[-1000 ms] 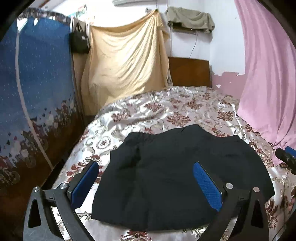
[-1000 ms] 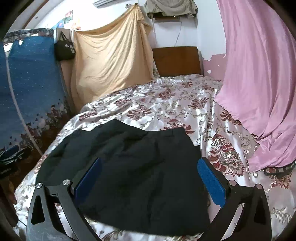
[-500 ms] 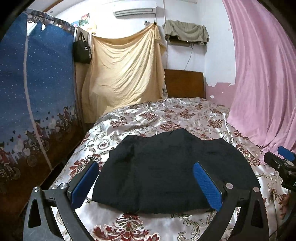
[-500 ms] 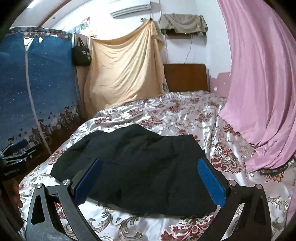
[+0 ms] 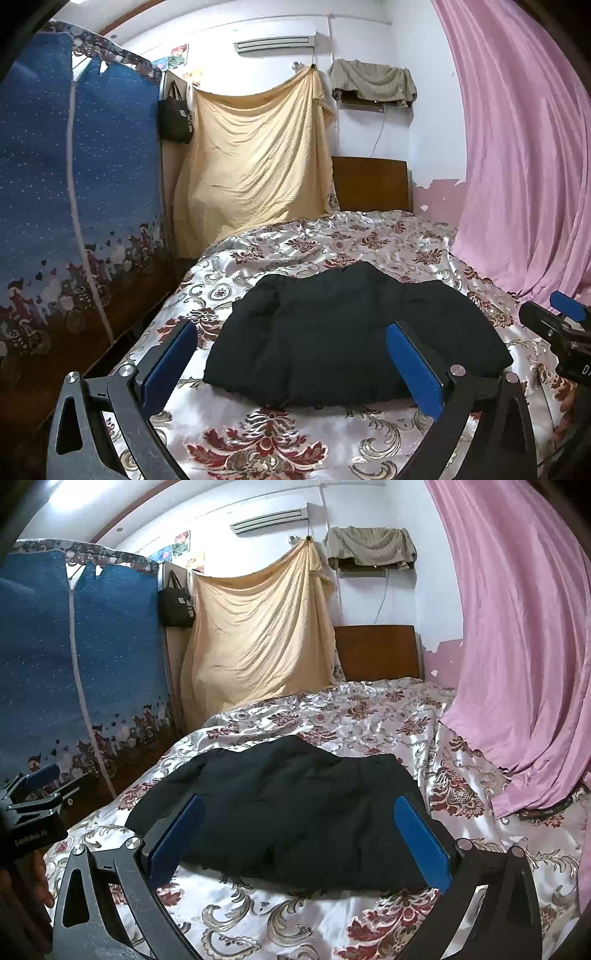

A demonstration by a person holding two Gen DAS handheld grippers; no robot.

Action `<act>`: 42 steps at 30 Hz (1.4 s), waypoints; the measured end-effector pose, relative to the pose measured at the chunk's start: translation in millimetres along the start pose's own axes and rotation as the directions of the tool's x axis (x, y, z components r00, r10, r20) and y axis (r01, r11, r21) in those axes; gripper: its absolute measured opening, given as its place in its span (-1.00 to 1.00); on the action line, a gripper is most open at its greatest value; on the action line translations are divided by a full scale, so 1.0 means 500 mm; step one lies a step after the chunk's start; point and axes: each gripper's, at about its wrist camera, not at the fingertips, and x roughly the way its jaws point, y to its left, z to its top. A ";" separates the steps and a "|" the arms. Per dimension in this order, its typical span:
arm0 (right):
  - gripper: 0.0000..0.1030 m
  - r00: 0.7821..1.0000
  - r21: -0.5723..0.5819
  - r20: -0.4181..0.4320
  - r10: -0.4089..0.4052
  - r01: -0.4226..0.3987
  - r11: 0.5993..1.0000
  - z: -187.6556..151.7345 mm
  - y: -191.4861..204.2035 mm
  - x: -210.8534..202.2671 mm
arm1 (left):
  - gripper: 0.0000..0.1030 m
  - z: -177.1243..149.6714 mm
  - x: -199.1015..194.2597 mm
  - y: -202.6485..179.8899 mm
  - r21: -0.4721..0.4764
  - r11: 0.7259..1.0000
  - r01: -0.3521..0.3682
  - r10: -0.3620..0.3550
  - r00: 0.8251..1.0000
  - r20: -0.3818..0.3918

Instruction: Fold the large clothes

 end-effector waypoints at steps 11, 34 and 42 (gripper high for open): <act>0.97 1.000 0.004 0.024 0.006 -0.006 1.000 -0.046 0.030 -0.044 | 1.00 -0.050 -0.041 0.022 0.008 1.000 -0.020 0.020 1.000 0.000; 0.97 0.998 -0.011 0.048 0.045 -0.045 0.999 -0.139 0.057 -0.090 | 1.00 -0.150 -0.097 0.042 -0.001 1.000 0.000 0.000 1.000 -0.004; 0.97 0.999 -0.021 0.026 0.047 -0.046 0.999 -0.157 0.061 -0.087 | 1.00 -0.159 -0.098 0.053 -0.008 1.000 -0.003 0.003 1.000 -0.019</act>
